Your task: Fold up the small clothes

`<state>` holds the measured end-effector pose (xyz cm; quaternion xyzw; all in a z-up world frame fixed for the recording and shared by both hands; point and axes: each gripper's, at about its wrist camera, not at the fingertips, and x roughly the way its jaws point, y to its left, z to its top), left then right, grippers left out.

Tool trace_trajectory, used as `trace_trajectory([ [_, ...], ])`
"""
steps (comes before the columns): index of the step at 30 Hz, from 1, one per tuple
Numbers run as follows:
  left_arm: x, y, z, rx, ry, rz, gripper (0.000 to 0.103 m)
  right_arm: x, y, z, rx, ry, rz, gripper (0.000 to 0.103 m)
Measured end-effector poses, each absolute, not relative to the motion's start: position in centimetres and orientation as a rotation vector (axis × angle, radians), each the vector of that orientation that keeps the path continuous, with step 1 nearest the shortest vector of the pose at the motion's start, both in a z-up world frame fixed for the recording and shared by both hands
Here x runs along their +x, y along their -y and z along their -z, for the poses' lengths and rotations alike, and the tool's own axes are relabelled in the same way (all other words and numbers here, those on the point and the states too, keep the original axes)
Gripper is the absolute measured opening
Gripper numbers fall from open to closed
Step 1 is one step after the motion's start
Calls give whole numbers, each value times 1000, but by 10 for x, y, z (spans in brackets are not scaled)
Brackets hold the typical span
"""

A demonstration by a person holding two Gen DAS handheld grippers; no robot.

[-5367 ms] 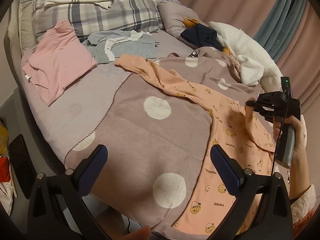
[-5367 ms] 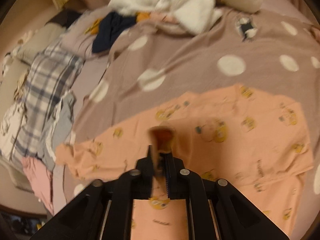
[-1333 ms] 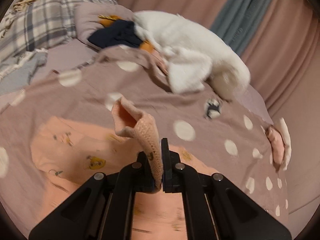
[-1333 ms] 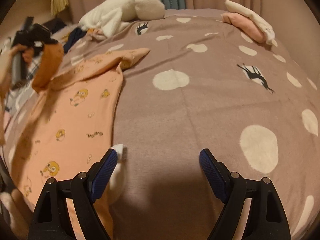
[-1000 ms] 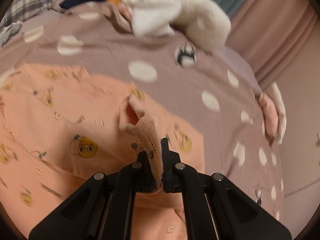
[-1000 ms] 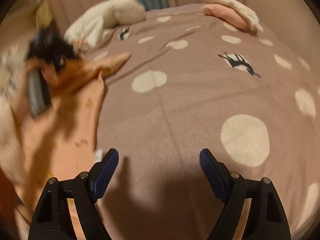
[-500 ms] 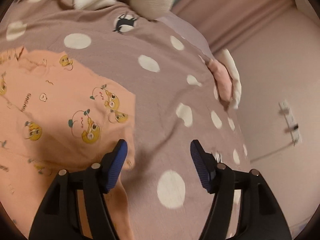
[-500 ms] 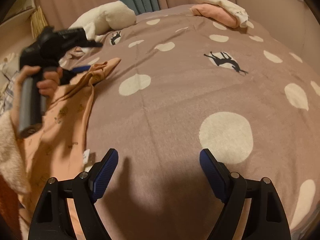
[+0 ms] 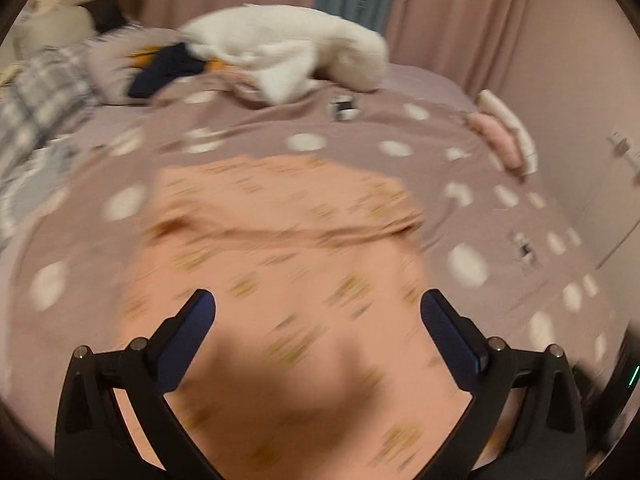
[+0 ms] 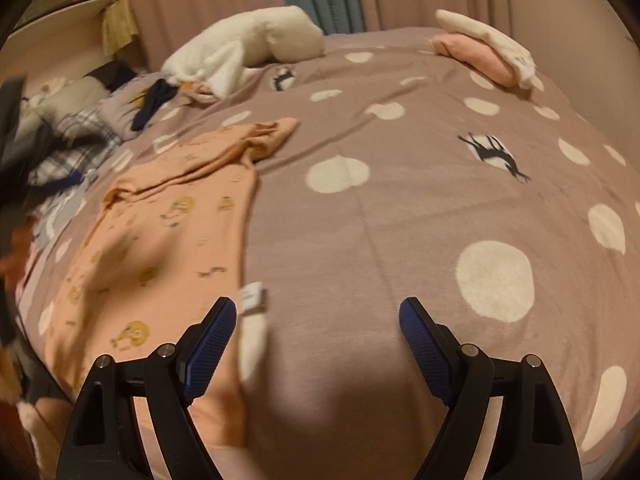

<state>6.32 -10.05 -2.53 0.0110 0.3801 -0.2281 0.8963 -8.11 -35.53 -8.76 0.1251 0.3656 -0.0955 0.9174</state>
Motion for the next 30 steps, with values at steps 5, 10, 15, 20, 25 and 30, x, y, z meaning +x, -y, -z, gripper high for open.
trace_trajectory([
  [5,12,21,50,33,-731,316,103,-84,338,75,240,-709,130,84],
  [10,-17,-24,85,-10,-773,241,103,-86,316,69,215,-695,66,84],
  [15,-18,-38,112,-135,-863,308,103,-85,294,80,225,-762,-31,84],
  [20,-10,-49,117,-317,-883,417,103,-88,285,91,267,-817,-112,84],
  [25,-1,-63,117,-402,-907,478,103,-99,290,107,395,-863,-159,84],
  [30,12,-81,126,-547,-964,584,103,-101,298,104,453,-882,-128,84],
])
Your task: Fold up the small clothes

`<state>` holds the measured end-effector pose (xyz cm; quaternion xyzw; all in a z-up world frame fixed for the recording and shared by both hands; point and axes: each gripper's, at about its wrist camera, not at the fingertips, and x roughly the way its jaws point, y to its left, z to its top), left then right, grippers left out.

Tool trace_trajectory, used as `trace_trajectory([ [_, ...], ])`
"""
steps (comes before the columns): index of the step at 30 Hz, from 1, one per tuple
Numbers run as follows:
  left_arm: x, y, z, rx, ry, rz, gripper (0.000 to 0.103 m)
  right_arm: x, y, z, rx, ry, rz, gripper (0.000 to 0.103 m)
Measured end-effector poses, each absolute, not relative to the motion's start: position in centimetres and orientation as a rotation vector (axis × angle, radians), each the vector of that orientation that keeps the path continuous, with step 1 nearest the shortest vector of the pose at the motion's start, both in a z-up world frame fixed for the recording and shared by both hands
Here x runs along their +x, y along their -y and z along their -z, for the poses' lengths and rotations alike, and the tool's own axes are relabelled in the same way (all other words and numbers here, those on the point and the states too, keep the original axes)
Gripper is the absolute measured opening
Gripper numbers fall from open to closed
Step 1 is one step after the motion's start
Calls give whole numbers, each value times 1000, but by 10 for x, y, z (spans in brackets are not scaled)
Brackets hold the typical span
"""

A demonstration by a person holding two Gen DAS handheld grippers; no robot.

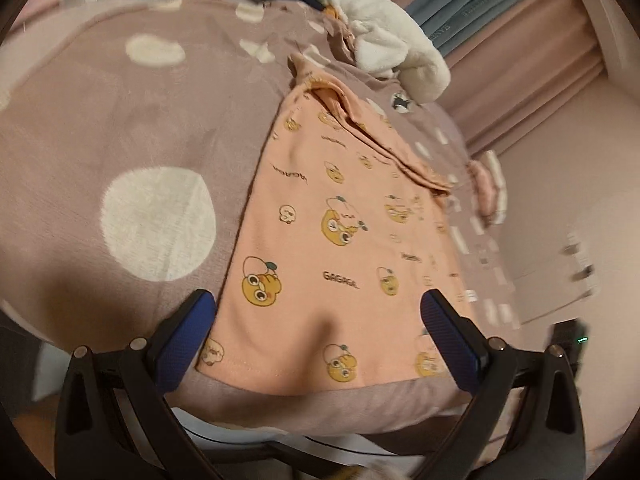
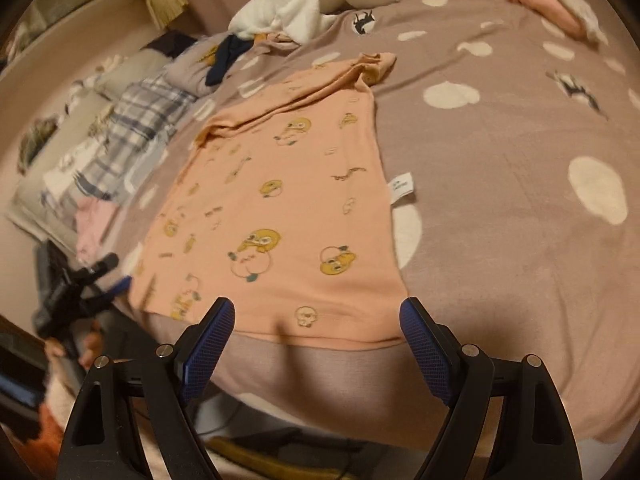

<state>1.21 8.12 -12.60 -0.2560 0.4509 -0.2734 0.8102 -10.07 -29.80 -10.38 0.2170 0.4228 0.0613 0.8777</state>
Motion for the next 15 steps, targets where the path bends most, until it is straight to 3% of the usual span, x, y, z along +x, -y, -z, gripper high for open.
trace_trajectory([
  [9,35,-100,133,-732,-1046,688,103,-99,327,130,783,-882,-220,85],
  [15,39,-108,135,-801,-1066,703,102,-94,323,127,754,-912,-192,85],
])
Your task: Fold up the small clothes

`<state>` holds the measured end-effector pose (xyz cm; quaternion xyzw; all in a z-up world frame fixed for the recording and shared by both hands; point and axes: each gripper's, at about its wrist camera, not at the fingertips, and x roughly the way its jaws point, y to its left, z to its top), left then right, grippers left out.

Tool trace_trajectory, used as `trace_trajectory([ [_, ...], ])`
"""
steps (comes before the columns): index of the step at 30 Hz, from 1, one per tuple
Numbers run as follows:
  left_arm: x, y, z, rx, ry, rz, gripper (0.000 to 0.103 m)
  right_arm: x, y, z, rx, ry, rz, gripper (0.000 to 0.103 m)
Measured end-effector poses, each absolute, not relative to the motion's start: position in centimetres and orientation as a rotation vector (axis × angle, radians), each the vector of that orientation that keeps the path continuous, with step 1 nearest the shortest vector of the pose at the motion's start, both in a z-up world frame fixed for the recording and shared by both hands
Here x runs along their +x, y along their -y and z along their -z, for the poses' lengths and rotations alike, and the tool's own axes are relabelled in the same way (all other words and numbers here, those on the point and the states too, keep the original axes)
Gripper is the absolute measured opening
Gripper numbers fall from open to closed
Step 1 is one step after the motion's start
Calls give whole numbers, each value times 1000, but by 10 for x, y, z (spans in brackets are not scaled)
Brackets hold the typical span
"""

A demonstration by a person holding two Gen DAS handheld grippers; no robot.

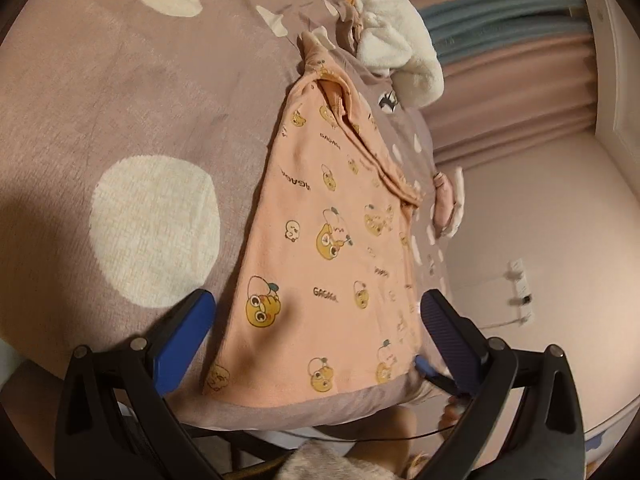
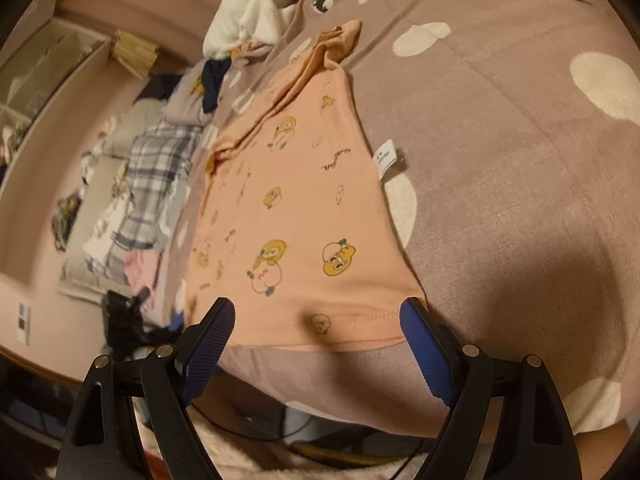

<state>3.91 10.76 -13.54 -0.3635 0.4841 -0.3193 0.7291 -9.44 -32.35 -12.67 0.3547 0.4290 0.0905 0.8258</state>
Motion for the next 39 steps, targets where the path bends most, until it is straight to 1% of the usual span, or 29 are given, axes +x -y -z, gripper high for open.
trace_trajectory([
  [4,39,-113,138,-835,-1085,714,102,-88,314,130,706,-931,-197,85],
  [7,36,-117,139,-846,-1100,709,102,-89,320,131,732,-929,-212,85],
  [13,27,-104,134,-748,-1112,666,101,-87,326,137,783,-905,-212,85],
  [17,29,-93,136,-761,-1148,686,101,-83,318,135,731,-899,-189,85],
  [19,29,-81,136,-720,-1180,722,101,-83,315,134,700,-903,-186,85],
  [22,27,-68,132,-628,-1179,681,101,-82,316,133,687,-916,-185,85],
  [26,30,-72,136,-672,-1192,669,101,-85,324,130,710,-922,-173,85],
  [30,31,-76,137,-724,-1184,652,101,-97,332,121,652,-910,-117,85],
  [33,32,-73,135,-713,-1175,626,101,-101,340,119,586,-941,-1,85],
  [39,29,-55,128,-574,-1149,594,101,-100,353,132,709,-918,-78,85],
])
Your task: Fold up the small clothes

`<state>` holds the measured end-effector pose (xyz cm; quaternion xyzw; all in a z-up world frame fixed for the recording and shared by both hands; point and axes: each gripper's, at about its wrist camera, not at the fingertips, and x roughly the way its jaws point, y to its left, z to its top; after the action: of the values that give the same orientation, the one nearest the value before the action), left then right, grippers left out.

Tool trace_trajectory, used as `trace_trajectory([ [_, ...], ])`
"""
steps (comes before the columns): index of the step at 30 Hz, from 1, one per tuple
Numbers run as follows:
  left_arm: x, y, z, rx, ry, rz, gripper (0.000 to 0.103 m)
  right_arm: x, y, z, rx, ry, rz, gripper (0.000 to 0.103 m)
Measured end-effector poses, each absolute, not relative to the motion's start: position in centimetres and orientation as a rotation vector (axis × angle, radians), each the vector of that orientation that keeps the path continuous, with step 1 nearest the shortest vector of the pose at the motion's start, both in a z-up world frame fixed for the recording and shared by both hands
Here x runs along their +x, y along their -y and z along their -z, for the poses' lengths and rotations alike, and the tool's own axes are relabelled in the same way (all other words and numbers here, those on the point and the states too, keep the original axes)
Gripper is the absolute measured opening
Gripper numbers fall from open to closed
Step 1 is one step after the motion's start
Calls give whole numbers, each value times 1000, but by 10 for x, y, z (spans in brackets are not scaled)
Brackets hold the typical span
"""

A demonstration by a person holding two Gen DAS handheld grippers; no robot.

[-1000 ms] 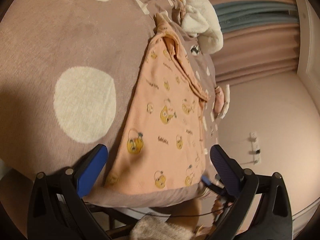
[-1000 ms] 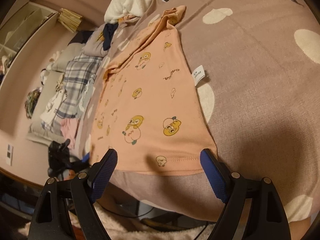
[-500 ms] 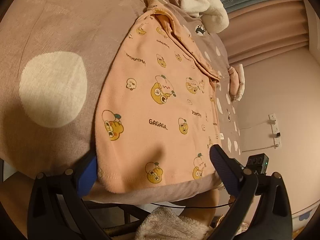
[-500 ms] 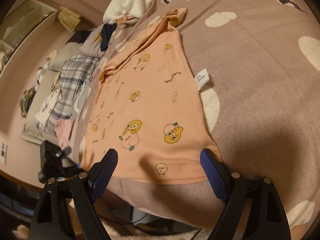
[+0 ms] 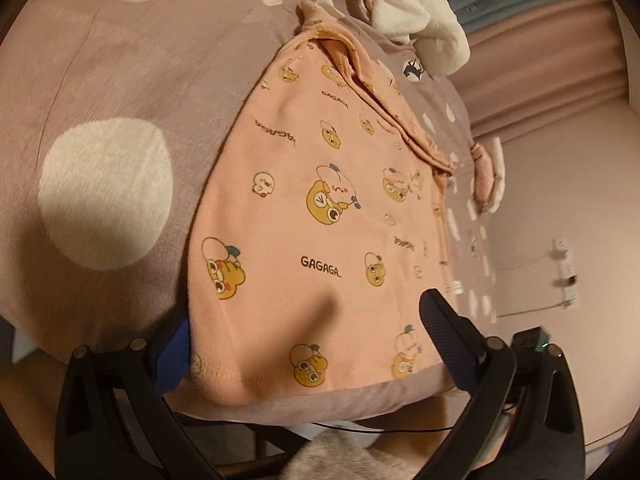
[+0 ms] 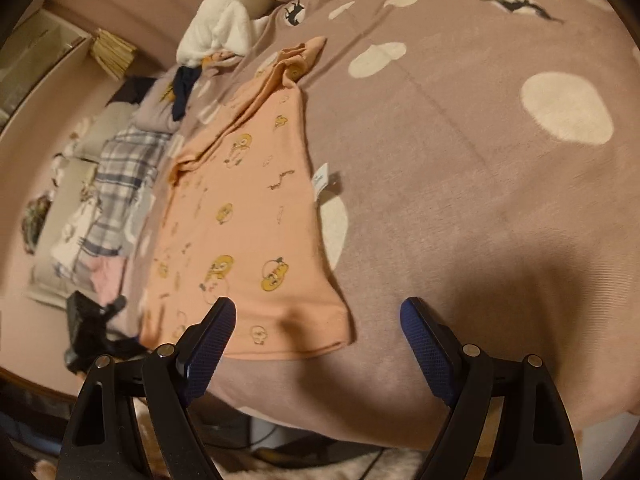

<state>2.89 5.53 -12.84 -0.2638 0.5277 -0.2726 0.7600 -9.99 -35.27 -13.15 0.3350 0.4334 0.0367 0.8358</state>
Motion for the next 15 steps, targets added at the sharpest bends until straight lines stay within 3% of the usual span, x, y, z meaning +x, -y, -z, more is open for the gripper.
trace_trajectory([
  [10,31,-63,133,-653,-1145,585,101,-79,331,141,880,-907,-253,85],
  [13,31,-66,133,-694,-1147,603,101,-80,329,137,881,-938,-198,78],
  [15,31,-69,133,-704,-1151,602,95,-81,327,135,850,-951,-159,74],
])
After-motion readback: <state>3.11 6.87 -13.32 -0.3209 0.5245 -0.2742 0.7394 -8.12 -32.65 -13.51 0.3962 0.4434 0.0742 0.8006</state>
